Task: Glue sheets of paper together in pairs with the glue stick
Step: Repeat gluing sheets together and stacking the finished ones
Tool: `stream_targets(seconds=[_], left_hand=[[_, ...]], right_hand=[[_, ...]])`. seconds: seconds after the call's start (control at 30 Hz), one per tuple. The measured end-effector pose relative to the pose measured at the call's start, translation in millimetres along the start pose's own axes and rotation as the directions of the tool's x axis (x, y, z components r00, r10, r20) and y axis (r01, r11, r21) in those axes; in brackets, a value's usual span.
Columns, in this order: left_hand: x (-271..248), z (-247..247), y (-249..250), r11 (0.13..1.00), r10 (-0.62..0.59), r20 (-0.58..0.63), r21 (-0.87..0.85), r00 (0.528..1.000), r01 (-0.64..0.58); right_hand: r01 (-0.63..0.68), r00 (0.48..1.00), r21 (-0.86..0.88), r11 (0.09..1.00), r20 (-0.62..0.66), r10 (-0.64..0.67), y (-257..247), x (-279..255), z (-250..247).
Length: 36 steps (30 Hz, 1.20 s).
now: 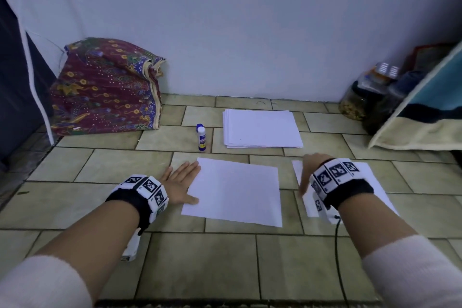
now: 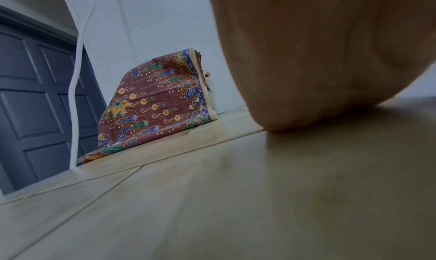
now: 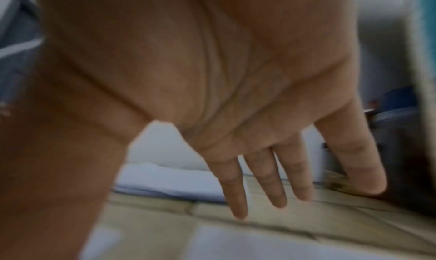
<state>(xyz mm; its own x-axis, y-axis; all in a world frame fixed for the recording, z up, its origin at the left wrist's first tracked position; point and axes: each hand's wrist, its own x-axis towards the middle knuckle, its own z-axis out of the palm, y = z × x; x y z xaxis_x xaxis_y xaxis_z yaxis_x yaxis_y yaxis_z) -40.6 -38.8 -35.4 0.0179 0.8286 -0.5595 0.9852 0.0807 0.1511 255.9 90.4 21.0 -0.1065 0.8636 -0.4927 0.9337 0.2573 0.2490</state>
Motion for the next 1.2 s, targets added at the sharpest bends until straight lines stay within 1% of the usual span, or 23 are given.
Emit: stream_targets(seconds=[0.07,0.13,0.23,0.3,0.37,0.43,0.47,0.53,0.6,0.67,0.8,0.87,0.97,1.2], left_hand=[[-1,1,1,1.000,0.009,-0.002,0.012,1.000,-0.009],[-2,1,1,0.999,0.023,0.007,-0.022,1.000,-0.023],[-4,0,-2,0.994,0.069,0.008,-0.081,0.998,-0.068],[-4,1,-2,0.995,0.088,-0.005,-0.049,0.996,-0.088],[-4,2,1,0.996,0.086,-0.026,-0.022,0.996,-0.086],[-1,3,7,0.996,0.089,-0.049,-0.006,0.995,-0.090],[0,2,11,0.996,0.088,-0.052,0.001,0.995,-0.088],[0,0,21,0.998,0.058,-0.047,-0.001,0.997,-0.058],[-3,-4,28,0.999,0.032,-0.044,-0.017,0.998,-0.033],[-3,-6,30,0.999,0.026,-0.033,-0.022,0.999,-0.027],[0,-3,29,1.000,0.017,0.026,0.017,1.000,-0.017],[3,0,28,1.000,0.008,0.024,0.030,1.000,-0.009],[7,5,27,0.998,-0.012,0.014,0.067,1.000,0.011],[10,9,27,0.995,-0.036,-0.012,0.090,0.999,0.037]], right_hand=[[-0.048,0.998,-0.026,0.999,0.043,0.049,15,-4,18],[-0.046,0.996,0.029,0.999,0.078,0.044,22,-7,32],[0.006,0.999,0.100,0.995,0.053,-0.012,30,-2,45],[0.022,0.998,0.106,0.994,0.060,-0.028,33,1,48],[0.025,0.999,0.115,0.993,0.031,-0.029,35,5,49],[0.020,1.000,0.161,0.987,-0.009,-0.019,33,10,49],[0.029,0.999,0.220,0.975,-0.027,-0.023,31,13,47],[0.092,0.995,0.351,0.932,-0.075,-0.070,20,14,38],[0.169,0.983,0.427,0.889,-0.141,-0.119,1,11,27],[0.225,0.973,0.450,0.864,-0.153,-0.173,-30,3,20],[0.312,0.950,0.405,0.859,-0.112,-0.293,-97,-14,12],[0.317,0.948,0.395,0.862,-0.106,-0.300,-119,-19,10],[0.306,0.951,0.402,0.863,-0.089,-0.296,-136,-23,9],[0.263,0.964,0.407,0.875,-0.079,-0.253,-148,-29,6]])
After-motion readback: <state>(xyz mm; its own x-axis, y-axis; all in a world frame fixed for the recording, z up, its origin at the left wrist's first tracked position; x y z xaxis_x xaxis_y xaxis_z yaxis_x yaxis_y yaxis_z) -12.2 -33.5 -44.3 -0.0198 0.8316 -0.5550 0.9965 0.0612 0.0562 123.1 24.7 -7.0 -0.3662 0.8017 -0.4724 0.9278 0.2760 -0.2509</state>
